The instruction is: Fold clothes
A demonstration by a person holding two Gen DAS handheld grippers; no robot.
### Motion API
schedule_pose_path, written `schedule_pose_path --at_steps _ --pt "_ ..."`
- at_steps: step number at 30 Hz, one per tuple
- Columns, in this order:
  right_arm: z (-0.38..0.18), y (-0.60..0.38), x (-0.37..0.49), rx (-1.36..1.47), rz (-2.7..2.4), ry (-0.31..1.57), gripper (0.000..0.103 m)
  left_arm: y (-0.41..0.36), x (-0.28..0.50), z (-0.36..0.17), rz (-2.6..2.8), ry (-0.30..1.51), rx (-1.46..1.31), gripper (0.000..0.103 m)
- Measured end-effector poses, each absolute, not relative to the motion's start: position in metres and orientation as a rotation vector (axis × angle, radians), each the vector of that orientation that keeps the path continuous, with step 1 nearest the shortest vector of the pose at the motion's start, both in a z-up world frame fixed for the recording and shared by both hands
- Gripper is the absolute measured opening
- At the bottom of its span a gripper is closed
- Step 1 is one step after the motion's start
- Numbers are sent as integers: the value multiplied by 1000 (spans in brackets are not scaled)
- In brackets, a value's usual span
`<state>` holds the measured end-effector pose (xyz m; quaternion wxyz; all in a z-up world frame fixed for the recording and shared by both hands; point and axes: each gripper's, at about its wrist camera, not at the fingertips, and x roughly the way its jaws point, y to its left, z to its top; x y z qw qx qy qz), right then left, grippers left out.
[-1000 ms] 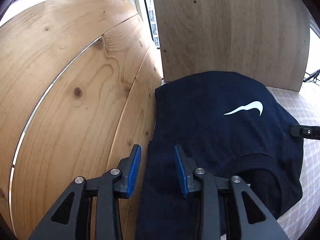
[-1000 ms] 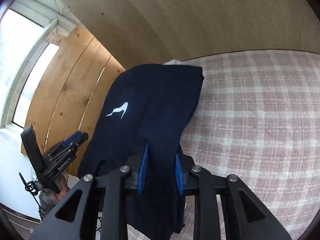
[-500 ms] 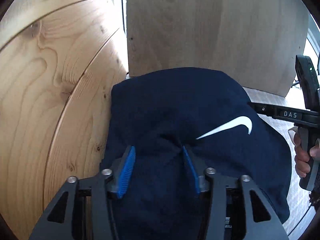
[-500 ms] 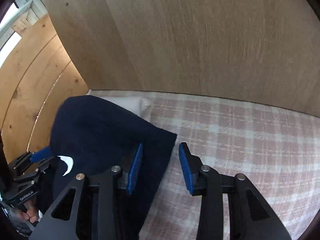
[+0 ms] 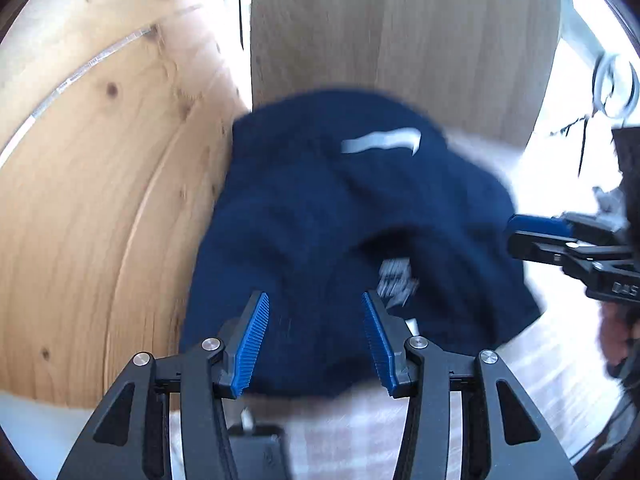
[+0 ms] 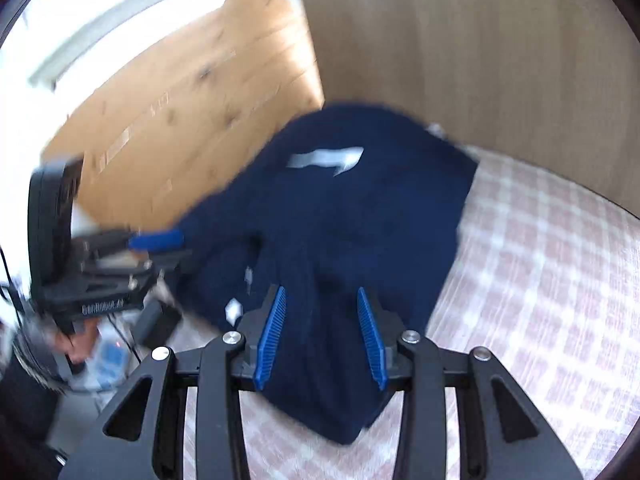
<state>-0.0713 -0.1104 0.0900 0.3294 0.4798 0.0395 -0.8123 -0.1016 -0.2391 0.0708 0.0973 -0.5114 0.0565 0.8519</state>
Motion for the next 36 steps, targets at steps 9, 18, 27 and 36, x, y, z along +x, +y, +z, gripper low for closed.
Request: schedule_pose_path --at_steps 9,18,27,36 --pt "91 -57 -39 1383 -2241 188 37 -249 -81 71 2599 247 -1584 44" --pt "152 5 10 1272 -2432 -85 45 -244 -24 128 2658 -128 -1439 57" --pt "173 34 45 1221 -2409 -112 53 -193 27 178 2748 -141 -1319 75" --pt "180 85 72 1190 -2377 -57 53 -159 81 207 2911 -324 -1304 76"
